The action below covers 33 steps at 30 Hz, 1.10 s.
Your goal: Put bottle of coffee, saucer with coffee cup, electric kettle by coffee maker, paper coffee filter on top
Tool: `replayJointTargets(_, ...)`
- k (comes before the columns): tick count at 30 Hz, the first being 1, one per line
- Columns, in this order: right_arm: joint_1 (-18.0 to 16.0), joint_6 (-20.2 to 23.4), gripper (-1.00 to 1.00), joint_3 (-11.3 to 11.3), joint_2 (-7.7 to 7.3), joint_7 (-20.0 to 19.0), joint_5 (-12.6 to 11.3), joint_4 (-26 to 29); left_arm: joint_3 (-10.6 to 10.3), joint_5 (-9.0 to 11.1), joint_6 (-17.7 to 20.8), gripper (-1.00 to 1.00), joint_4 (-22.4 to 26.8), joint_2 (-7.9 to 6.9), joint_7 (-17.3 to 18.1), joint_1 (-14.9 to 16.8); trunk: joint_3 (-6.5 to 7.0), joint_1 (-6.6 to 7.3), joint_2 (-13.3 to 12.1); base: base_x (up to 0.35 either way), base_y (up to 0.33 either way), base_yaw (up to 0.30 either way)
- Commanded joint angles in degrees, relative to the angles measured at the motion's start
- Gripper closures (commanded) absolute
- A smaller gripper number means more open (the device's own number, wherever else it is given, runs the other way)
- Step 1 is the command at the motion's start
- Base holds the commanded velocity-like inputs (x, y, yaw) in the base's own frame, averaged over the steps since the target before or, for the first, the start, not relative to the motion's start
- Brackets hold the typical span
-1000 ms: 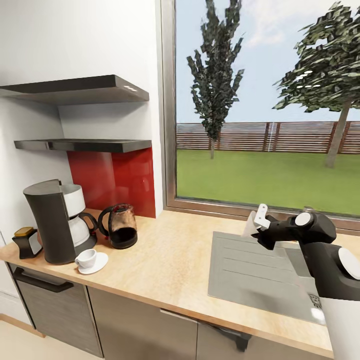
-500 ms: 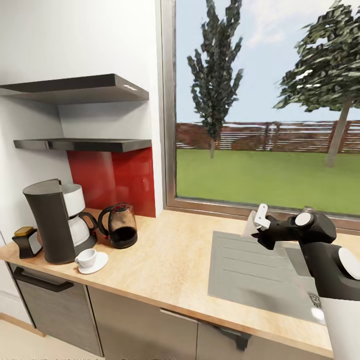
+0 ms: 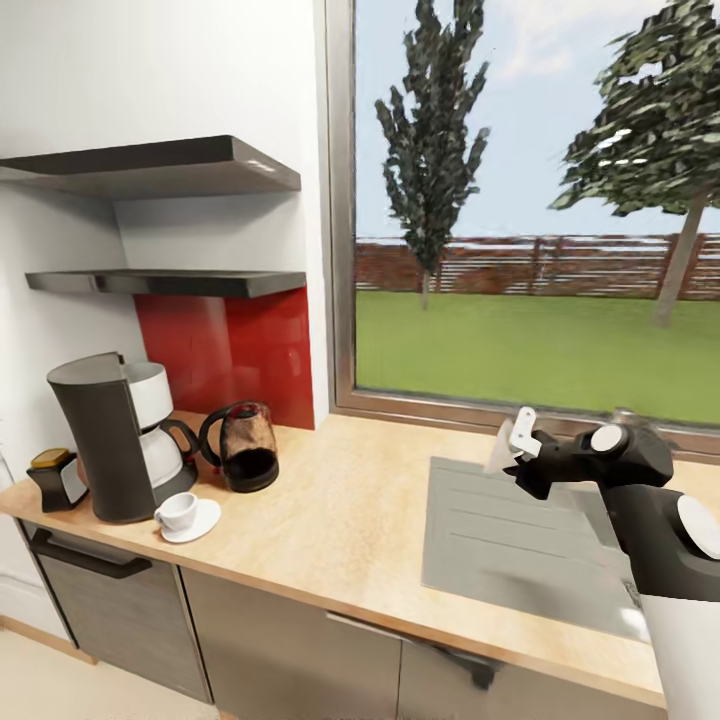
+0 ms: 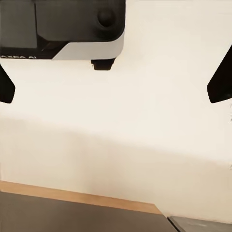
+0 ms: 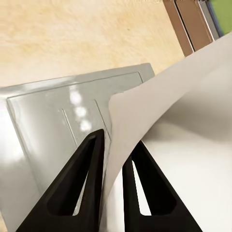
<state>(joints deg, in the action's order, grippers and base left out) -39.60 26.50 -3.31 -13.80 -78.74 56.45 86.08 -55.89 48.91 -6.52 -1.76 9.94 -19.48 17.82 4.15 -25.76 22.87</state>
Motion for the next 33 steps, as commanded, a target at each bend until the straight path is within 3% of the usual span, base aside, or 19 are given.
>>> replayJointTargets(1,-0.04,0.83,1.00,0.01,0.00,-0.36,0.14,0.05,-0.45,0.48,-0.25,-1.00,-0.17,0.06,0.04,0.02,-0.10,-0.02,0.05,0.000,0.233,0.000)
replayJointTargets(21,-0.04,0.83,1.00,-0.06,-0.08,-0.36,0.27,0.20,-0.45,0.48,-0.25,-1.00,-0.17,0.06,-0.01,0.03,-1.54,-0.02,0.05,0.000,0.235,0.000)
replayJointTargets(25,-0.04,0.75,1.00,-0.08,-0.38,-0.36,2.57,0.41,-0.45,0.48,-0.25,-1.00,-0.17,0.06,-0.02,0.02,-1.84,-0.02,0.05,0.000,0.046,0.000)
replayJointTargets(33,-0.04,-1.11,1.00,-0.07,-1.04,-0.24,2.82,0.23,-0.45,0.48,-0.25,-1.00,-0.17,0.06,0.00,0.02,-2.03,-0.02,0.05,0.013,0.007,0.000)
